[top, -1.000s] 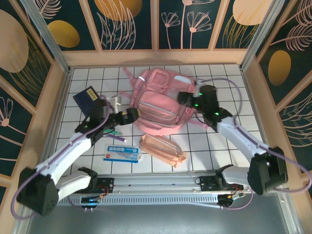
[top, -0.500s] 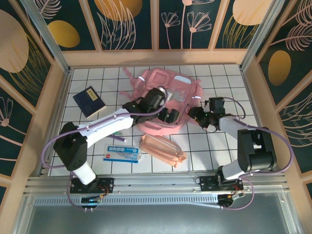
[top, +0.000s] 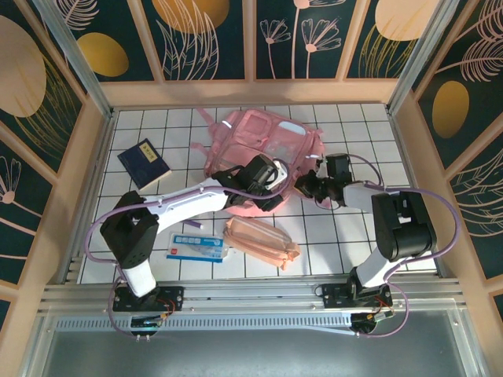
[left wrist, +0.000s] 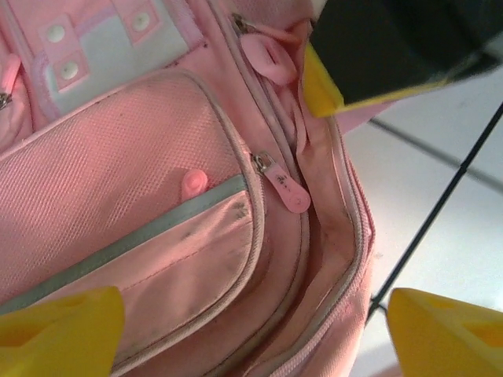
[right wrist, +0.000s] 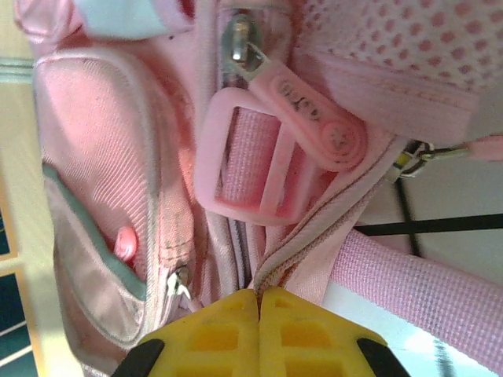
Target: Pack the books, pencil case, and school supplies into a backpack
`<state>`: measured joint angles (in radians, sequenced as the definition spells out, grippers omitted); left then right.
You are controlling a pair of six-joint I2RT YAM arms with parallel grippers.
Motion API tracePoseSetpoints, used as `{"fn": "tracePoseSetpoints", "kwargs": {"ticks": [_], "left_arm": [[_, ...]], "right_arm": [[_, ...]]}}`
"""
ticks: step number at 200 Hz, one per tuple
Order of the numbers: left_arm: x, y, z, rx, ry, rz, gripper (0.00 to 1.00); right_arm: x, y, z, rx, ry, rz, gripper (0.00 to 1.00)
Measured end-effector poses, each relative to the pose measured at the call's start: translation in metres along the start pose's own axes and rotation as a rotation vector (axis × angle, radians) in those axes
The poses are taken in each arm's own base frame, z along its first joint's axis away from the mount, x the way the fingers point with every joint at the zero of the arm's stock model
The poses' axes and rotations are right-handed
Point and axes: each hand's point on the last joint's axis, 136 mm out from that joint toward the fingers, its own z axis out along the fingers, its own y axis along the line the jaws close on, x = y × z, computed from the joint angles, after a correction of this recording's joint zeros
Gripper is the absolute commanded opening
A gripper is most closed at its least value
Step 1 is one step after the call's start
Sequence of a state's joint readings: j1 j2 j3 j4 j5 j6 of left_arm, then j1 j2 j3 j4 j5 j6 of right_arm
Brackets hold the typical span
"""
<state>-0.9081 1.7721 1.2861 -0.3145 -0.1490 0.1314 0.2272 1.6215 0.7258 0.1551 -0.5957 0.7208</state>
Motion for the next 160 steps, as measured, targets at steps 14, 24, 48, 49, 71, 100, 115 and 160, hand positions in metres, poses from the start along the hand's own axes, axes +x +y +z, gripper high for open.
{"fn": "tracePoseSetpoints", "kwargs": {"ticks": [14, 24, 48, 49, 71, 100, 115, 160], "left_arm": [[0.015, 0.0, 0.005, -0.013, 0.036, 0.06, 0.8], [0.027, 0.0, 0.008, -0.007, 0.066, 0.097, 0.81], [0.048, 0.002, 0.016, 0.017, 0.114, 0.144, 0.78], [0.049, 0.002, 0.016, 0.017, 0.115, 0.145, 0.78], [0.065, 0.015, 0.027, 0.008, 0.151, 0.147, 0.48], [0.073, 0.03, 0.042, -0.007, 0.163, 0.134, 0.0], [0.073, 0.035, 0.043, -0.016, 0.159, 0.144, 0.0], [0.073, 0.044, 0.016, -0.032, 0.07, 0.18, 0.0]], "right_arm": [[0.0, 0.008, 0.001, -0.012, 0.002, -0.017, 0.0], [-0.001, 0.013, -0.001, -0.02, -0.003, -0.026, 0.0], [-0.005, 0.027, -0.01, -0.044, -0.025, -0.049, 0.0], [-0.005, 0.028, -0.01, -0.044, -0.026, -0.05, 0.0], [-0.004, 0.041, -0.018, -0.061, -0.031, -0.071, 0.0], [0.0, 0.045, -0.02, -0.032, -0.014, -0.104, 0.19], [-0.002, 0.045, -0.023, -0.011, -0.011, -0.137, 0.31], [-0.036, 0.035, -0.051, 0.159, -0.148, -0.308, 0.54]]}}
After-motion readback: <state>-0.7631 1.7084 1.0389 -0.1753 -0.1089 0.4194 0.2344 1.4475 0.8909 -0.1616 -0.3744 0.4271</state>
